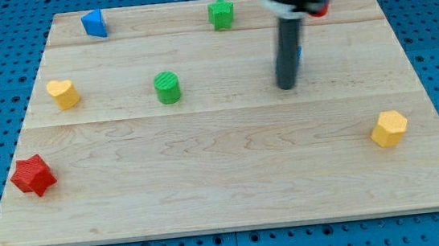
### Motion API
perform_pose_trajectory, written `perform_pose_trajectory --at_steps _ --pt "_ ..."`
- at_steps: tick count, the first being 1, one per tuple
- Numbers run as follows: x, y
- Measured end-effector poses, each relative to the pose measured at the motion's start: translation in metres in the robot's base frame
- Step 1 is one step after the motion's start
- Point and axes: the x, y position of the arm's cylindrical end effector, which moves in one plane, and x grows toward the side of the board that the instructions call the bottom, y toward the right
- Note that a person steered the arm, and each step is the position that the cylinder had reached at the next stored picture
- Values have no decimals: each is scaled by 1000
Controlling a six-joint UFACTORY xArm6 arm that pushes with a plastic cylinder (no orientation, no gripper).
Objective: Move the yellow hexagon towards the bottom center
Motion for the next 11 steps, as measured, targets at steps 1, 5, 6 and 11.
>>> perform_pose_trajectory --at_steps 1,5,6,11 --pt "39 44" --pt "99 68" --pt "64 95" --pt "107 -134"
